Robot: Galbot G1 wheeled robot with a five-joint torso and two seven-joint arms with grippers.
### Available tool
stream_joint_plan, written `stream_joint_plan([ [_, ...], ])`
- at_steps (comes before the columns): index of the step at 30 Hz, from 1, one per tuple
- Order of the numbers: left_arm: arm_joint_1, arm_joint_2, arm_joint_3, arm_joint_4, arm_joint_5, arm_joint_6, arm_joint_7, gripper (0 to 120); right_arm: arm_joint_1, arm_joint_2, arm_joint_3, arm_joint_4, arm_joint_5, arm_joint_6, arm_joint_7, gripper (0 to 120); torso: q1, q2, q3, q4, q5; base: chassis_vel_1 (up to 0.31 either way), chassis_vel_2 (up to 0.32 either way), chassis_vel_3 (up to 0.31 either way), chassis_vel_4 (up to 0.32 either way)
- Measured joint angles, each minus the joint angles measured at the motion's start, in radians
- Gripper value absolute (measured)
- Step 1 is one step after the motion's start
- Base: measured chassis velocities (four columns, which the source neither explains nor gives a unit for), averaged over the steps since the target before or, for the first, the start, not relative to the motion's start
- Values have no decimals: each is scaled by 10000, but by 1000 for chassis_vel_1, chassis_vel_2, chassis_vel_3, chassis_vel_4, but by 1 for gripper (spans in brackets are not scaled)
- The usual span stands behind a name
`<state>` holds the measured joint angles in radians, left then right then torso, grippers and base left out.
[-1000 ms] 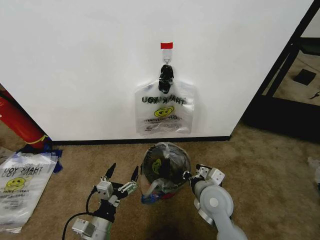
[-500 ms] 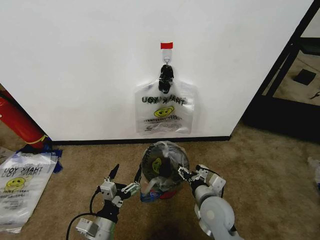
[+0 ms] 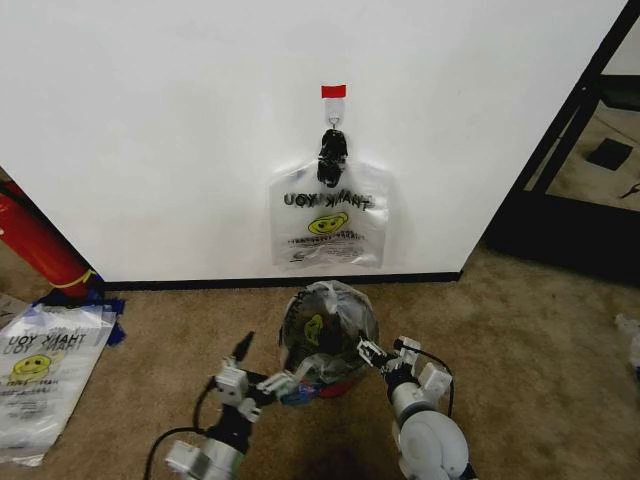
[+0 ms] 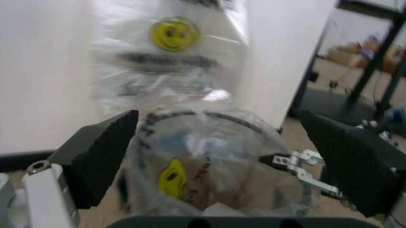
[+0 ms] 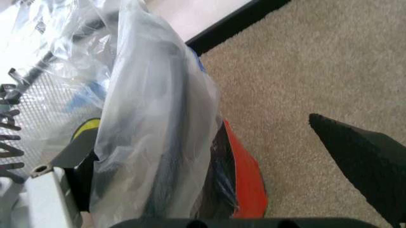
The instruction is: Pick up the garbage bag from the wall and place it over the trash bin.
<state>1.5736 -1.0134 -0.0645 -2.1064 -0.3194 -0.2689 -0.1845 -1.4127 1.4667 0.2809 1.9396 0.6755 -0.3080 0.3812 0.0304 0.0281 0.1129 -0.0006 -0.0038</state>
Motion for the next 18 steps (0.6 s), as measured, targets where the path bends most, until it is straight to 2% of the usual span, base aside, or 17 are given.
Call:
stream_joint_plan([
  [4,-1316,96,765,1076,1027,81,-356,100,24,91,38,-12,480,-87,63,100,0,0,1,-6,0,0,0,0,0],
  [5,-1316,96,765,1076,1027,81,-356,100,24,91,38,-12,480,-87,63,100,0,0,1,-6,0,0,0,0,0],
  [11,-1847,-63,1173,2416,1864,-75,-436,100,-88,83,82,-21,626,-87,13,100,0,0,0,-2,-1,0,0,0,0],
  [18,-2151,-299,1245,3186,2298,-199,-441,100,-64,87,82,13,825,-114,21,100,0,0,0,-3,0,0,0,0,0],
])
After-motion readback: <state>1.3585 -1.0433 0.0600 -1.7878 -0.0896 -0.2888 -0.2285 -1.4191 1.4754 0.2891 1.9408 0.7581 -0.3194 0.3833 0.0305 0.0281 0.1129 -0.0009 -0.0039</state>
